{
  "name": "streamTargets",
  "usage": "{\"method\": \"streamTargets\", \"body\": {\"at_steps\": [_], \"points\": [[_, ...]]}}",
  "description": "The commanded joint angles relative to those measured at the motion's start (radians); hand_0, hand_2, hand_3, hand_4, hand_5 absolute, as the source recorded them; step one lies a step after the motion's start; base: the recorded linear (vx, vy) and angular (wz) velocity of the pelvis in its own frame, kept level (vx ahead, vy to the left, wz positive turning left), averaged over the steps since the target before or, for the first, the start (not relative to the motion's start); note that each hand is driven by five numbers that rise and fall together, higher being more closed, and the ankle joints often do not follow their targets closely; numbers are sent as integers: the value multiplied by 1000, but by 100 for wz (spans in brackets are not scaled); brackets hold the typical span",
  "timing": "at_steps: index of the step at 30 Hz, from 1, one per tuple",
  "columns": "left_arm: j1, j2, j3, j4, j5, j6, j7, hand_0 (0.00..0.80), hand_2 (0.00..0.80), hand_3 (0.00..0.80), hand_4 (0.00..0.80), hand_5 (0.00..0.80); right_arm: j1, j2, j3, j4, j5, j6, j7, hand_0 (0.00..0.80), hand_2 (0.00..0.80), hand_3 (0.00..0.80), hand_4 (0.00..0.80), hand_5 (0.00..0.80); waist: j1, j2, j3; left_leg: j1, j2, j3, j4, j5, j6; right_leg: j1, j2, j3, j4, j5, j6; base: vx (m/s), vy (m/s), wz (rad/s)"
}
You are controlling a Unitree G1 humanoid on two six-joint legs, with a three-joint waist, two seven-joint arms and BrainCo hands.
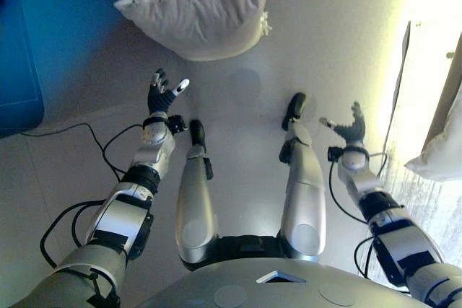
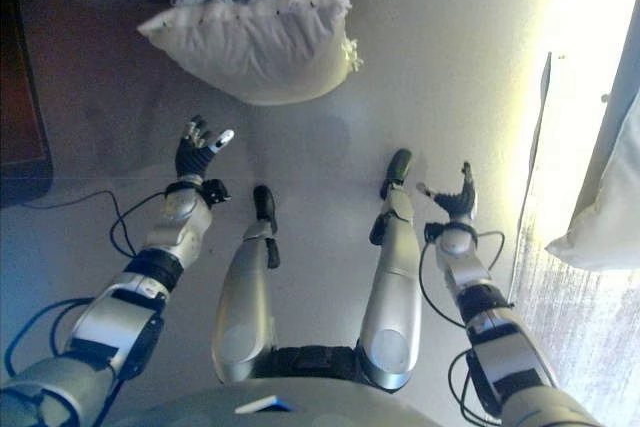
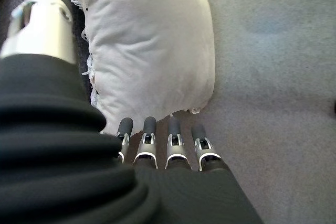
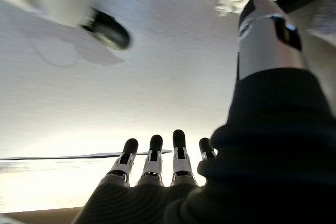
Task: Pick up the cushion and take it to the sofa
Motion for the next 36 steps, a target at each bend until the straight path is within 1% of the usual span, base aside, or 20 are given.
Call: {"method": "streamTargets", "body": {"at_steps": [1,2,3,8,13,14,15,17,19,21,27,32,33,36], "points": [[-45,76,34,-25,-30,-94,52,0,0,0,0,0,-43,-78,19,-95,-21,-29,-58,0,0,0,0,0,-1,-2,5,-42,41,-55,-168,111,38,-87,-154,146,120,-24,184,24,14,6],[-77,85,35,-17,-49,-109,56,0,0,0,0,0,-75,-96,28,-100,-23,-28,-66,0,0,0,0,0,-2,-3,8,-52,40,-53,-169,114,40,-100,-155,145,125,-23,184,107,0,9],[-88,88,39,-17,-59,-119,61,0,0,0,0,0,-87,-105,32,-100,-22,-31,-68,0,0,0,0,0,2,0,8,-42,46,-55,-172,93,37,-96,-152,145,138,-49,192,119,6,10],[-147,92,66,-18,-146,-179,111,0,0,0,0,0,-175,-168,42,-116,-30,-43,-84,0,0,0,0,0,15,4,8,-83,28,-67,-157,88,45,-141,-162,140,153,-41,194,71,27,6],[-247,111,85,14,-168,-194,145,0,0,0,0,0,-350,-210,78,-80,-4,-42,-77,0,0,0,0,0,31,2,8,-146,19,-93,-152,93,53,-189,-156,137,156,-41,197,38,6,12],[-265,110,89,11,-193,-199,147,0,0,0,0,0,-382,-218,85,-75,-7,-47,-71,0,0,0,0,0,33,4,8,-165,5,-93,-129,81,58,-199,-155,136,149,-38,197,29,14,20],[-267,111,89,12,-194,-198,145,0,0,0,0,0,-385,-218,86,-74,-6,-48,-71,0,0,0,0,0,33,4,8,-168,5,-94,-127,80,58,-200,-155,136,149,-38,197,41,44,22],[-291,107,88,2,-233,-201,143,0,0,0,0,0,-458,-231,115,-61,4,-45,-67,0,0,0,0,0,44,9,8,-218,-9,-116,-100,76,64,-228,-155,136,154,-41,196,40,51,19],[-310,106,79,-1,-241,-205,150,0,0,0,0,0,-511,-233,139,-43,15,-53,-66,0,0,0,0,0,52,11,8,-257,-14,-128,-80,77,67,-252,-155,136,164,-44,196,31,32,17],[-336,110,69,2,-245,-214,152,0,0,0,0,0,-571,-231,163,-20,21,-75,-63,0,0,0,0,0,62,12,8,-302,-19,-146,-63,78,70,-277,-153,135,169,-50,197,35,23,25],[-393,113,32,-9,-249,-230,149,0,0,0,0,0,-729,-231,241,1,36,-77,-12,0,0,0,0,0,81,17,8,-417,-33,-177,-33,93,72,-321,-136,137,148,-65,200,41,58,20],[-451,126,-16,-4,-268,-221,87,0,0,0,0,0,-830,-216,288,53,87,-110,79,0,0,0,0,0,89,26,8,-498,-48,-190,-1,100,73,-357,-115,148,145,-84,200,33,82,12],[-474,131,-26,-3,-270,-218,70,0,0,0,0,0,-855,-213,293,64,102,-115,96,0,0,0,0,0,86,28,8,-539,-59,-191,3,129,77,-387,-120,147,133,-55,200,-36,110,11],[-522,139,-68,0,-265,-205,40,0,0,0,0,0,-912,-194,319,80,131,-117,141,0,0,0,0,0,86,39,8,-587,-68,-192,19,136,77,-423,-113,162,140,-63,200,11,113,10]]}}
